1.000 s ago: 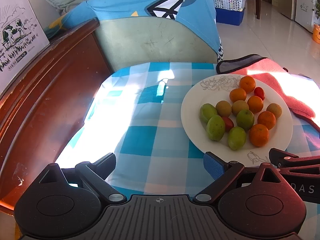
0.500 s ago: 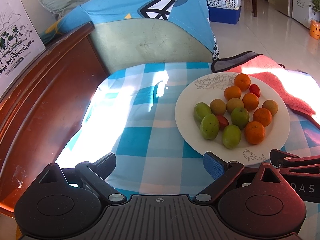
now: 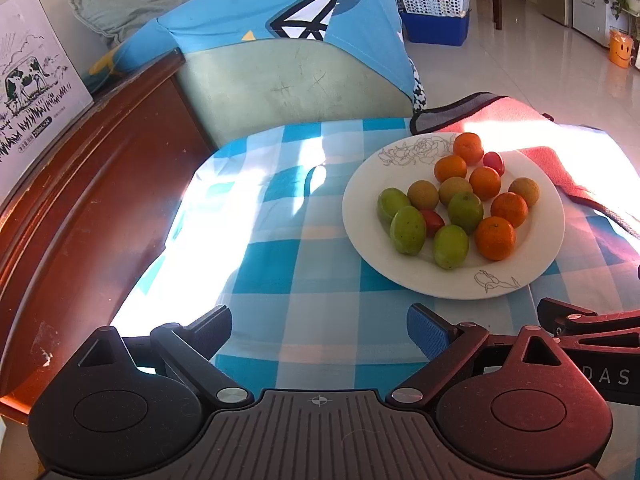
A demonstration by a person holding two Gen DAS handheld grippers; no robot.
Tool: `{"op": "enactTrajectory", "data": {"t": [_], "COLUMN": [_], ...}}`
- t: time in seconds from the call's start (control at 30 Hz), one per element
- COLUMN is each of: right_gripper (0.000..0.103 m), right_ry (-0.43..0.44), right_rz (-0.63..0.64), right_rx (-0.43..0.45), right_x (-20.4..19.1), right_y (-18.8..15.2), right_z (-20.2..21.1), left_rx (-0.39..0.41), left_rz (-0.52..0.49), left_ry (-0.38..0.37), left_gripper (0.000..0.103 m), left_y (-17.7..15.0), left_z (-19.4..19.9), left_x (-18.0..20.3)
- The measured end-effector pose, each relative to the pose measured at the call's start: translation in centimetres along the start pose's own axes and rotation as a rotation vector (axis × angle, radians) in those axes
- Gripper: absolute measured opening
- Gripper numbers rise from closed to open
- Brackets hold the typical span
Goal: Organize fruits
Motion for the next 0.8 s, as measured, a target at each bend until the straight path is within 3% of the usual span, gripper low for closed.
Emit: {"op": "enactTrajectory", "data": {"t": [0.3,0.8], "right_gripper": [0.099,0.102], "right_ry": [0.044,0.201], "right_rz": [0.027,0.306], "right_rx": [0.036,0.117], "right_x": [-1.3,-7.2], "right_y": [-3.7,-9.7], "right_z": [1.6,1.1], "left_rx": [-0.030,-0.075], "left_rz": [0.045,0.164], "left_ry": [-0.034,-0.058], "left_gripper": [0.096,0.096], "left_y": [-3.7,-7.1], "left_z": [1.7,2.7], "left_x": [-1.4,-5.4]}}
Point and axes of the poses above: each gripper's, at about its wrist camera, not at the fingertips, and z roughly against the way its jaws point, x to its right, y to its top, the point moved 5 cm from there along -z, roughly the way its jaws point, and after that the axes turned 9 degrees about y, right-handed, at the moved point
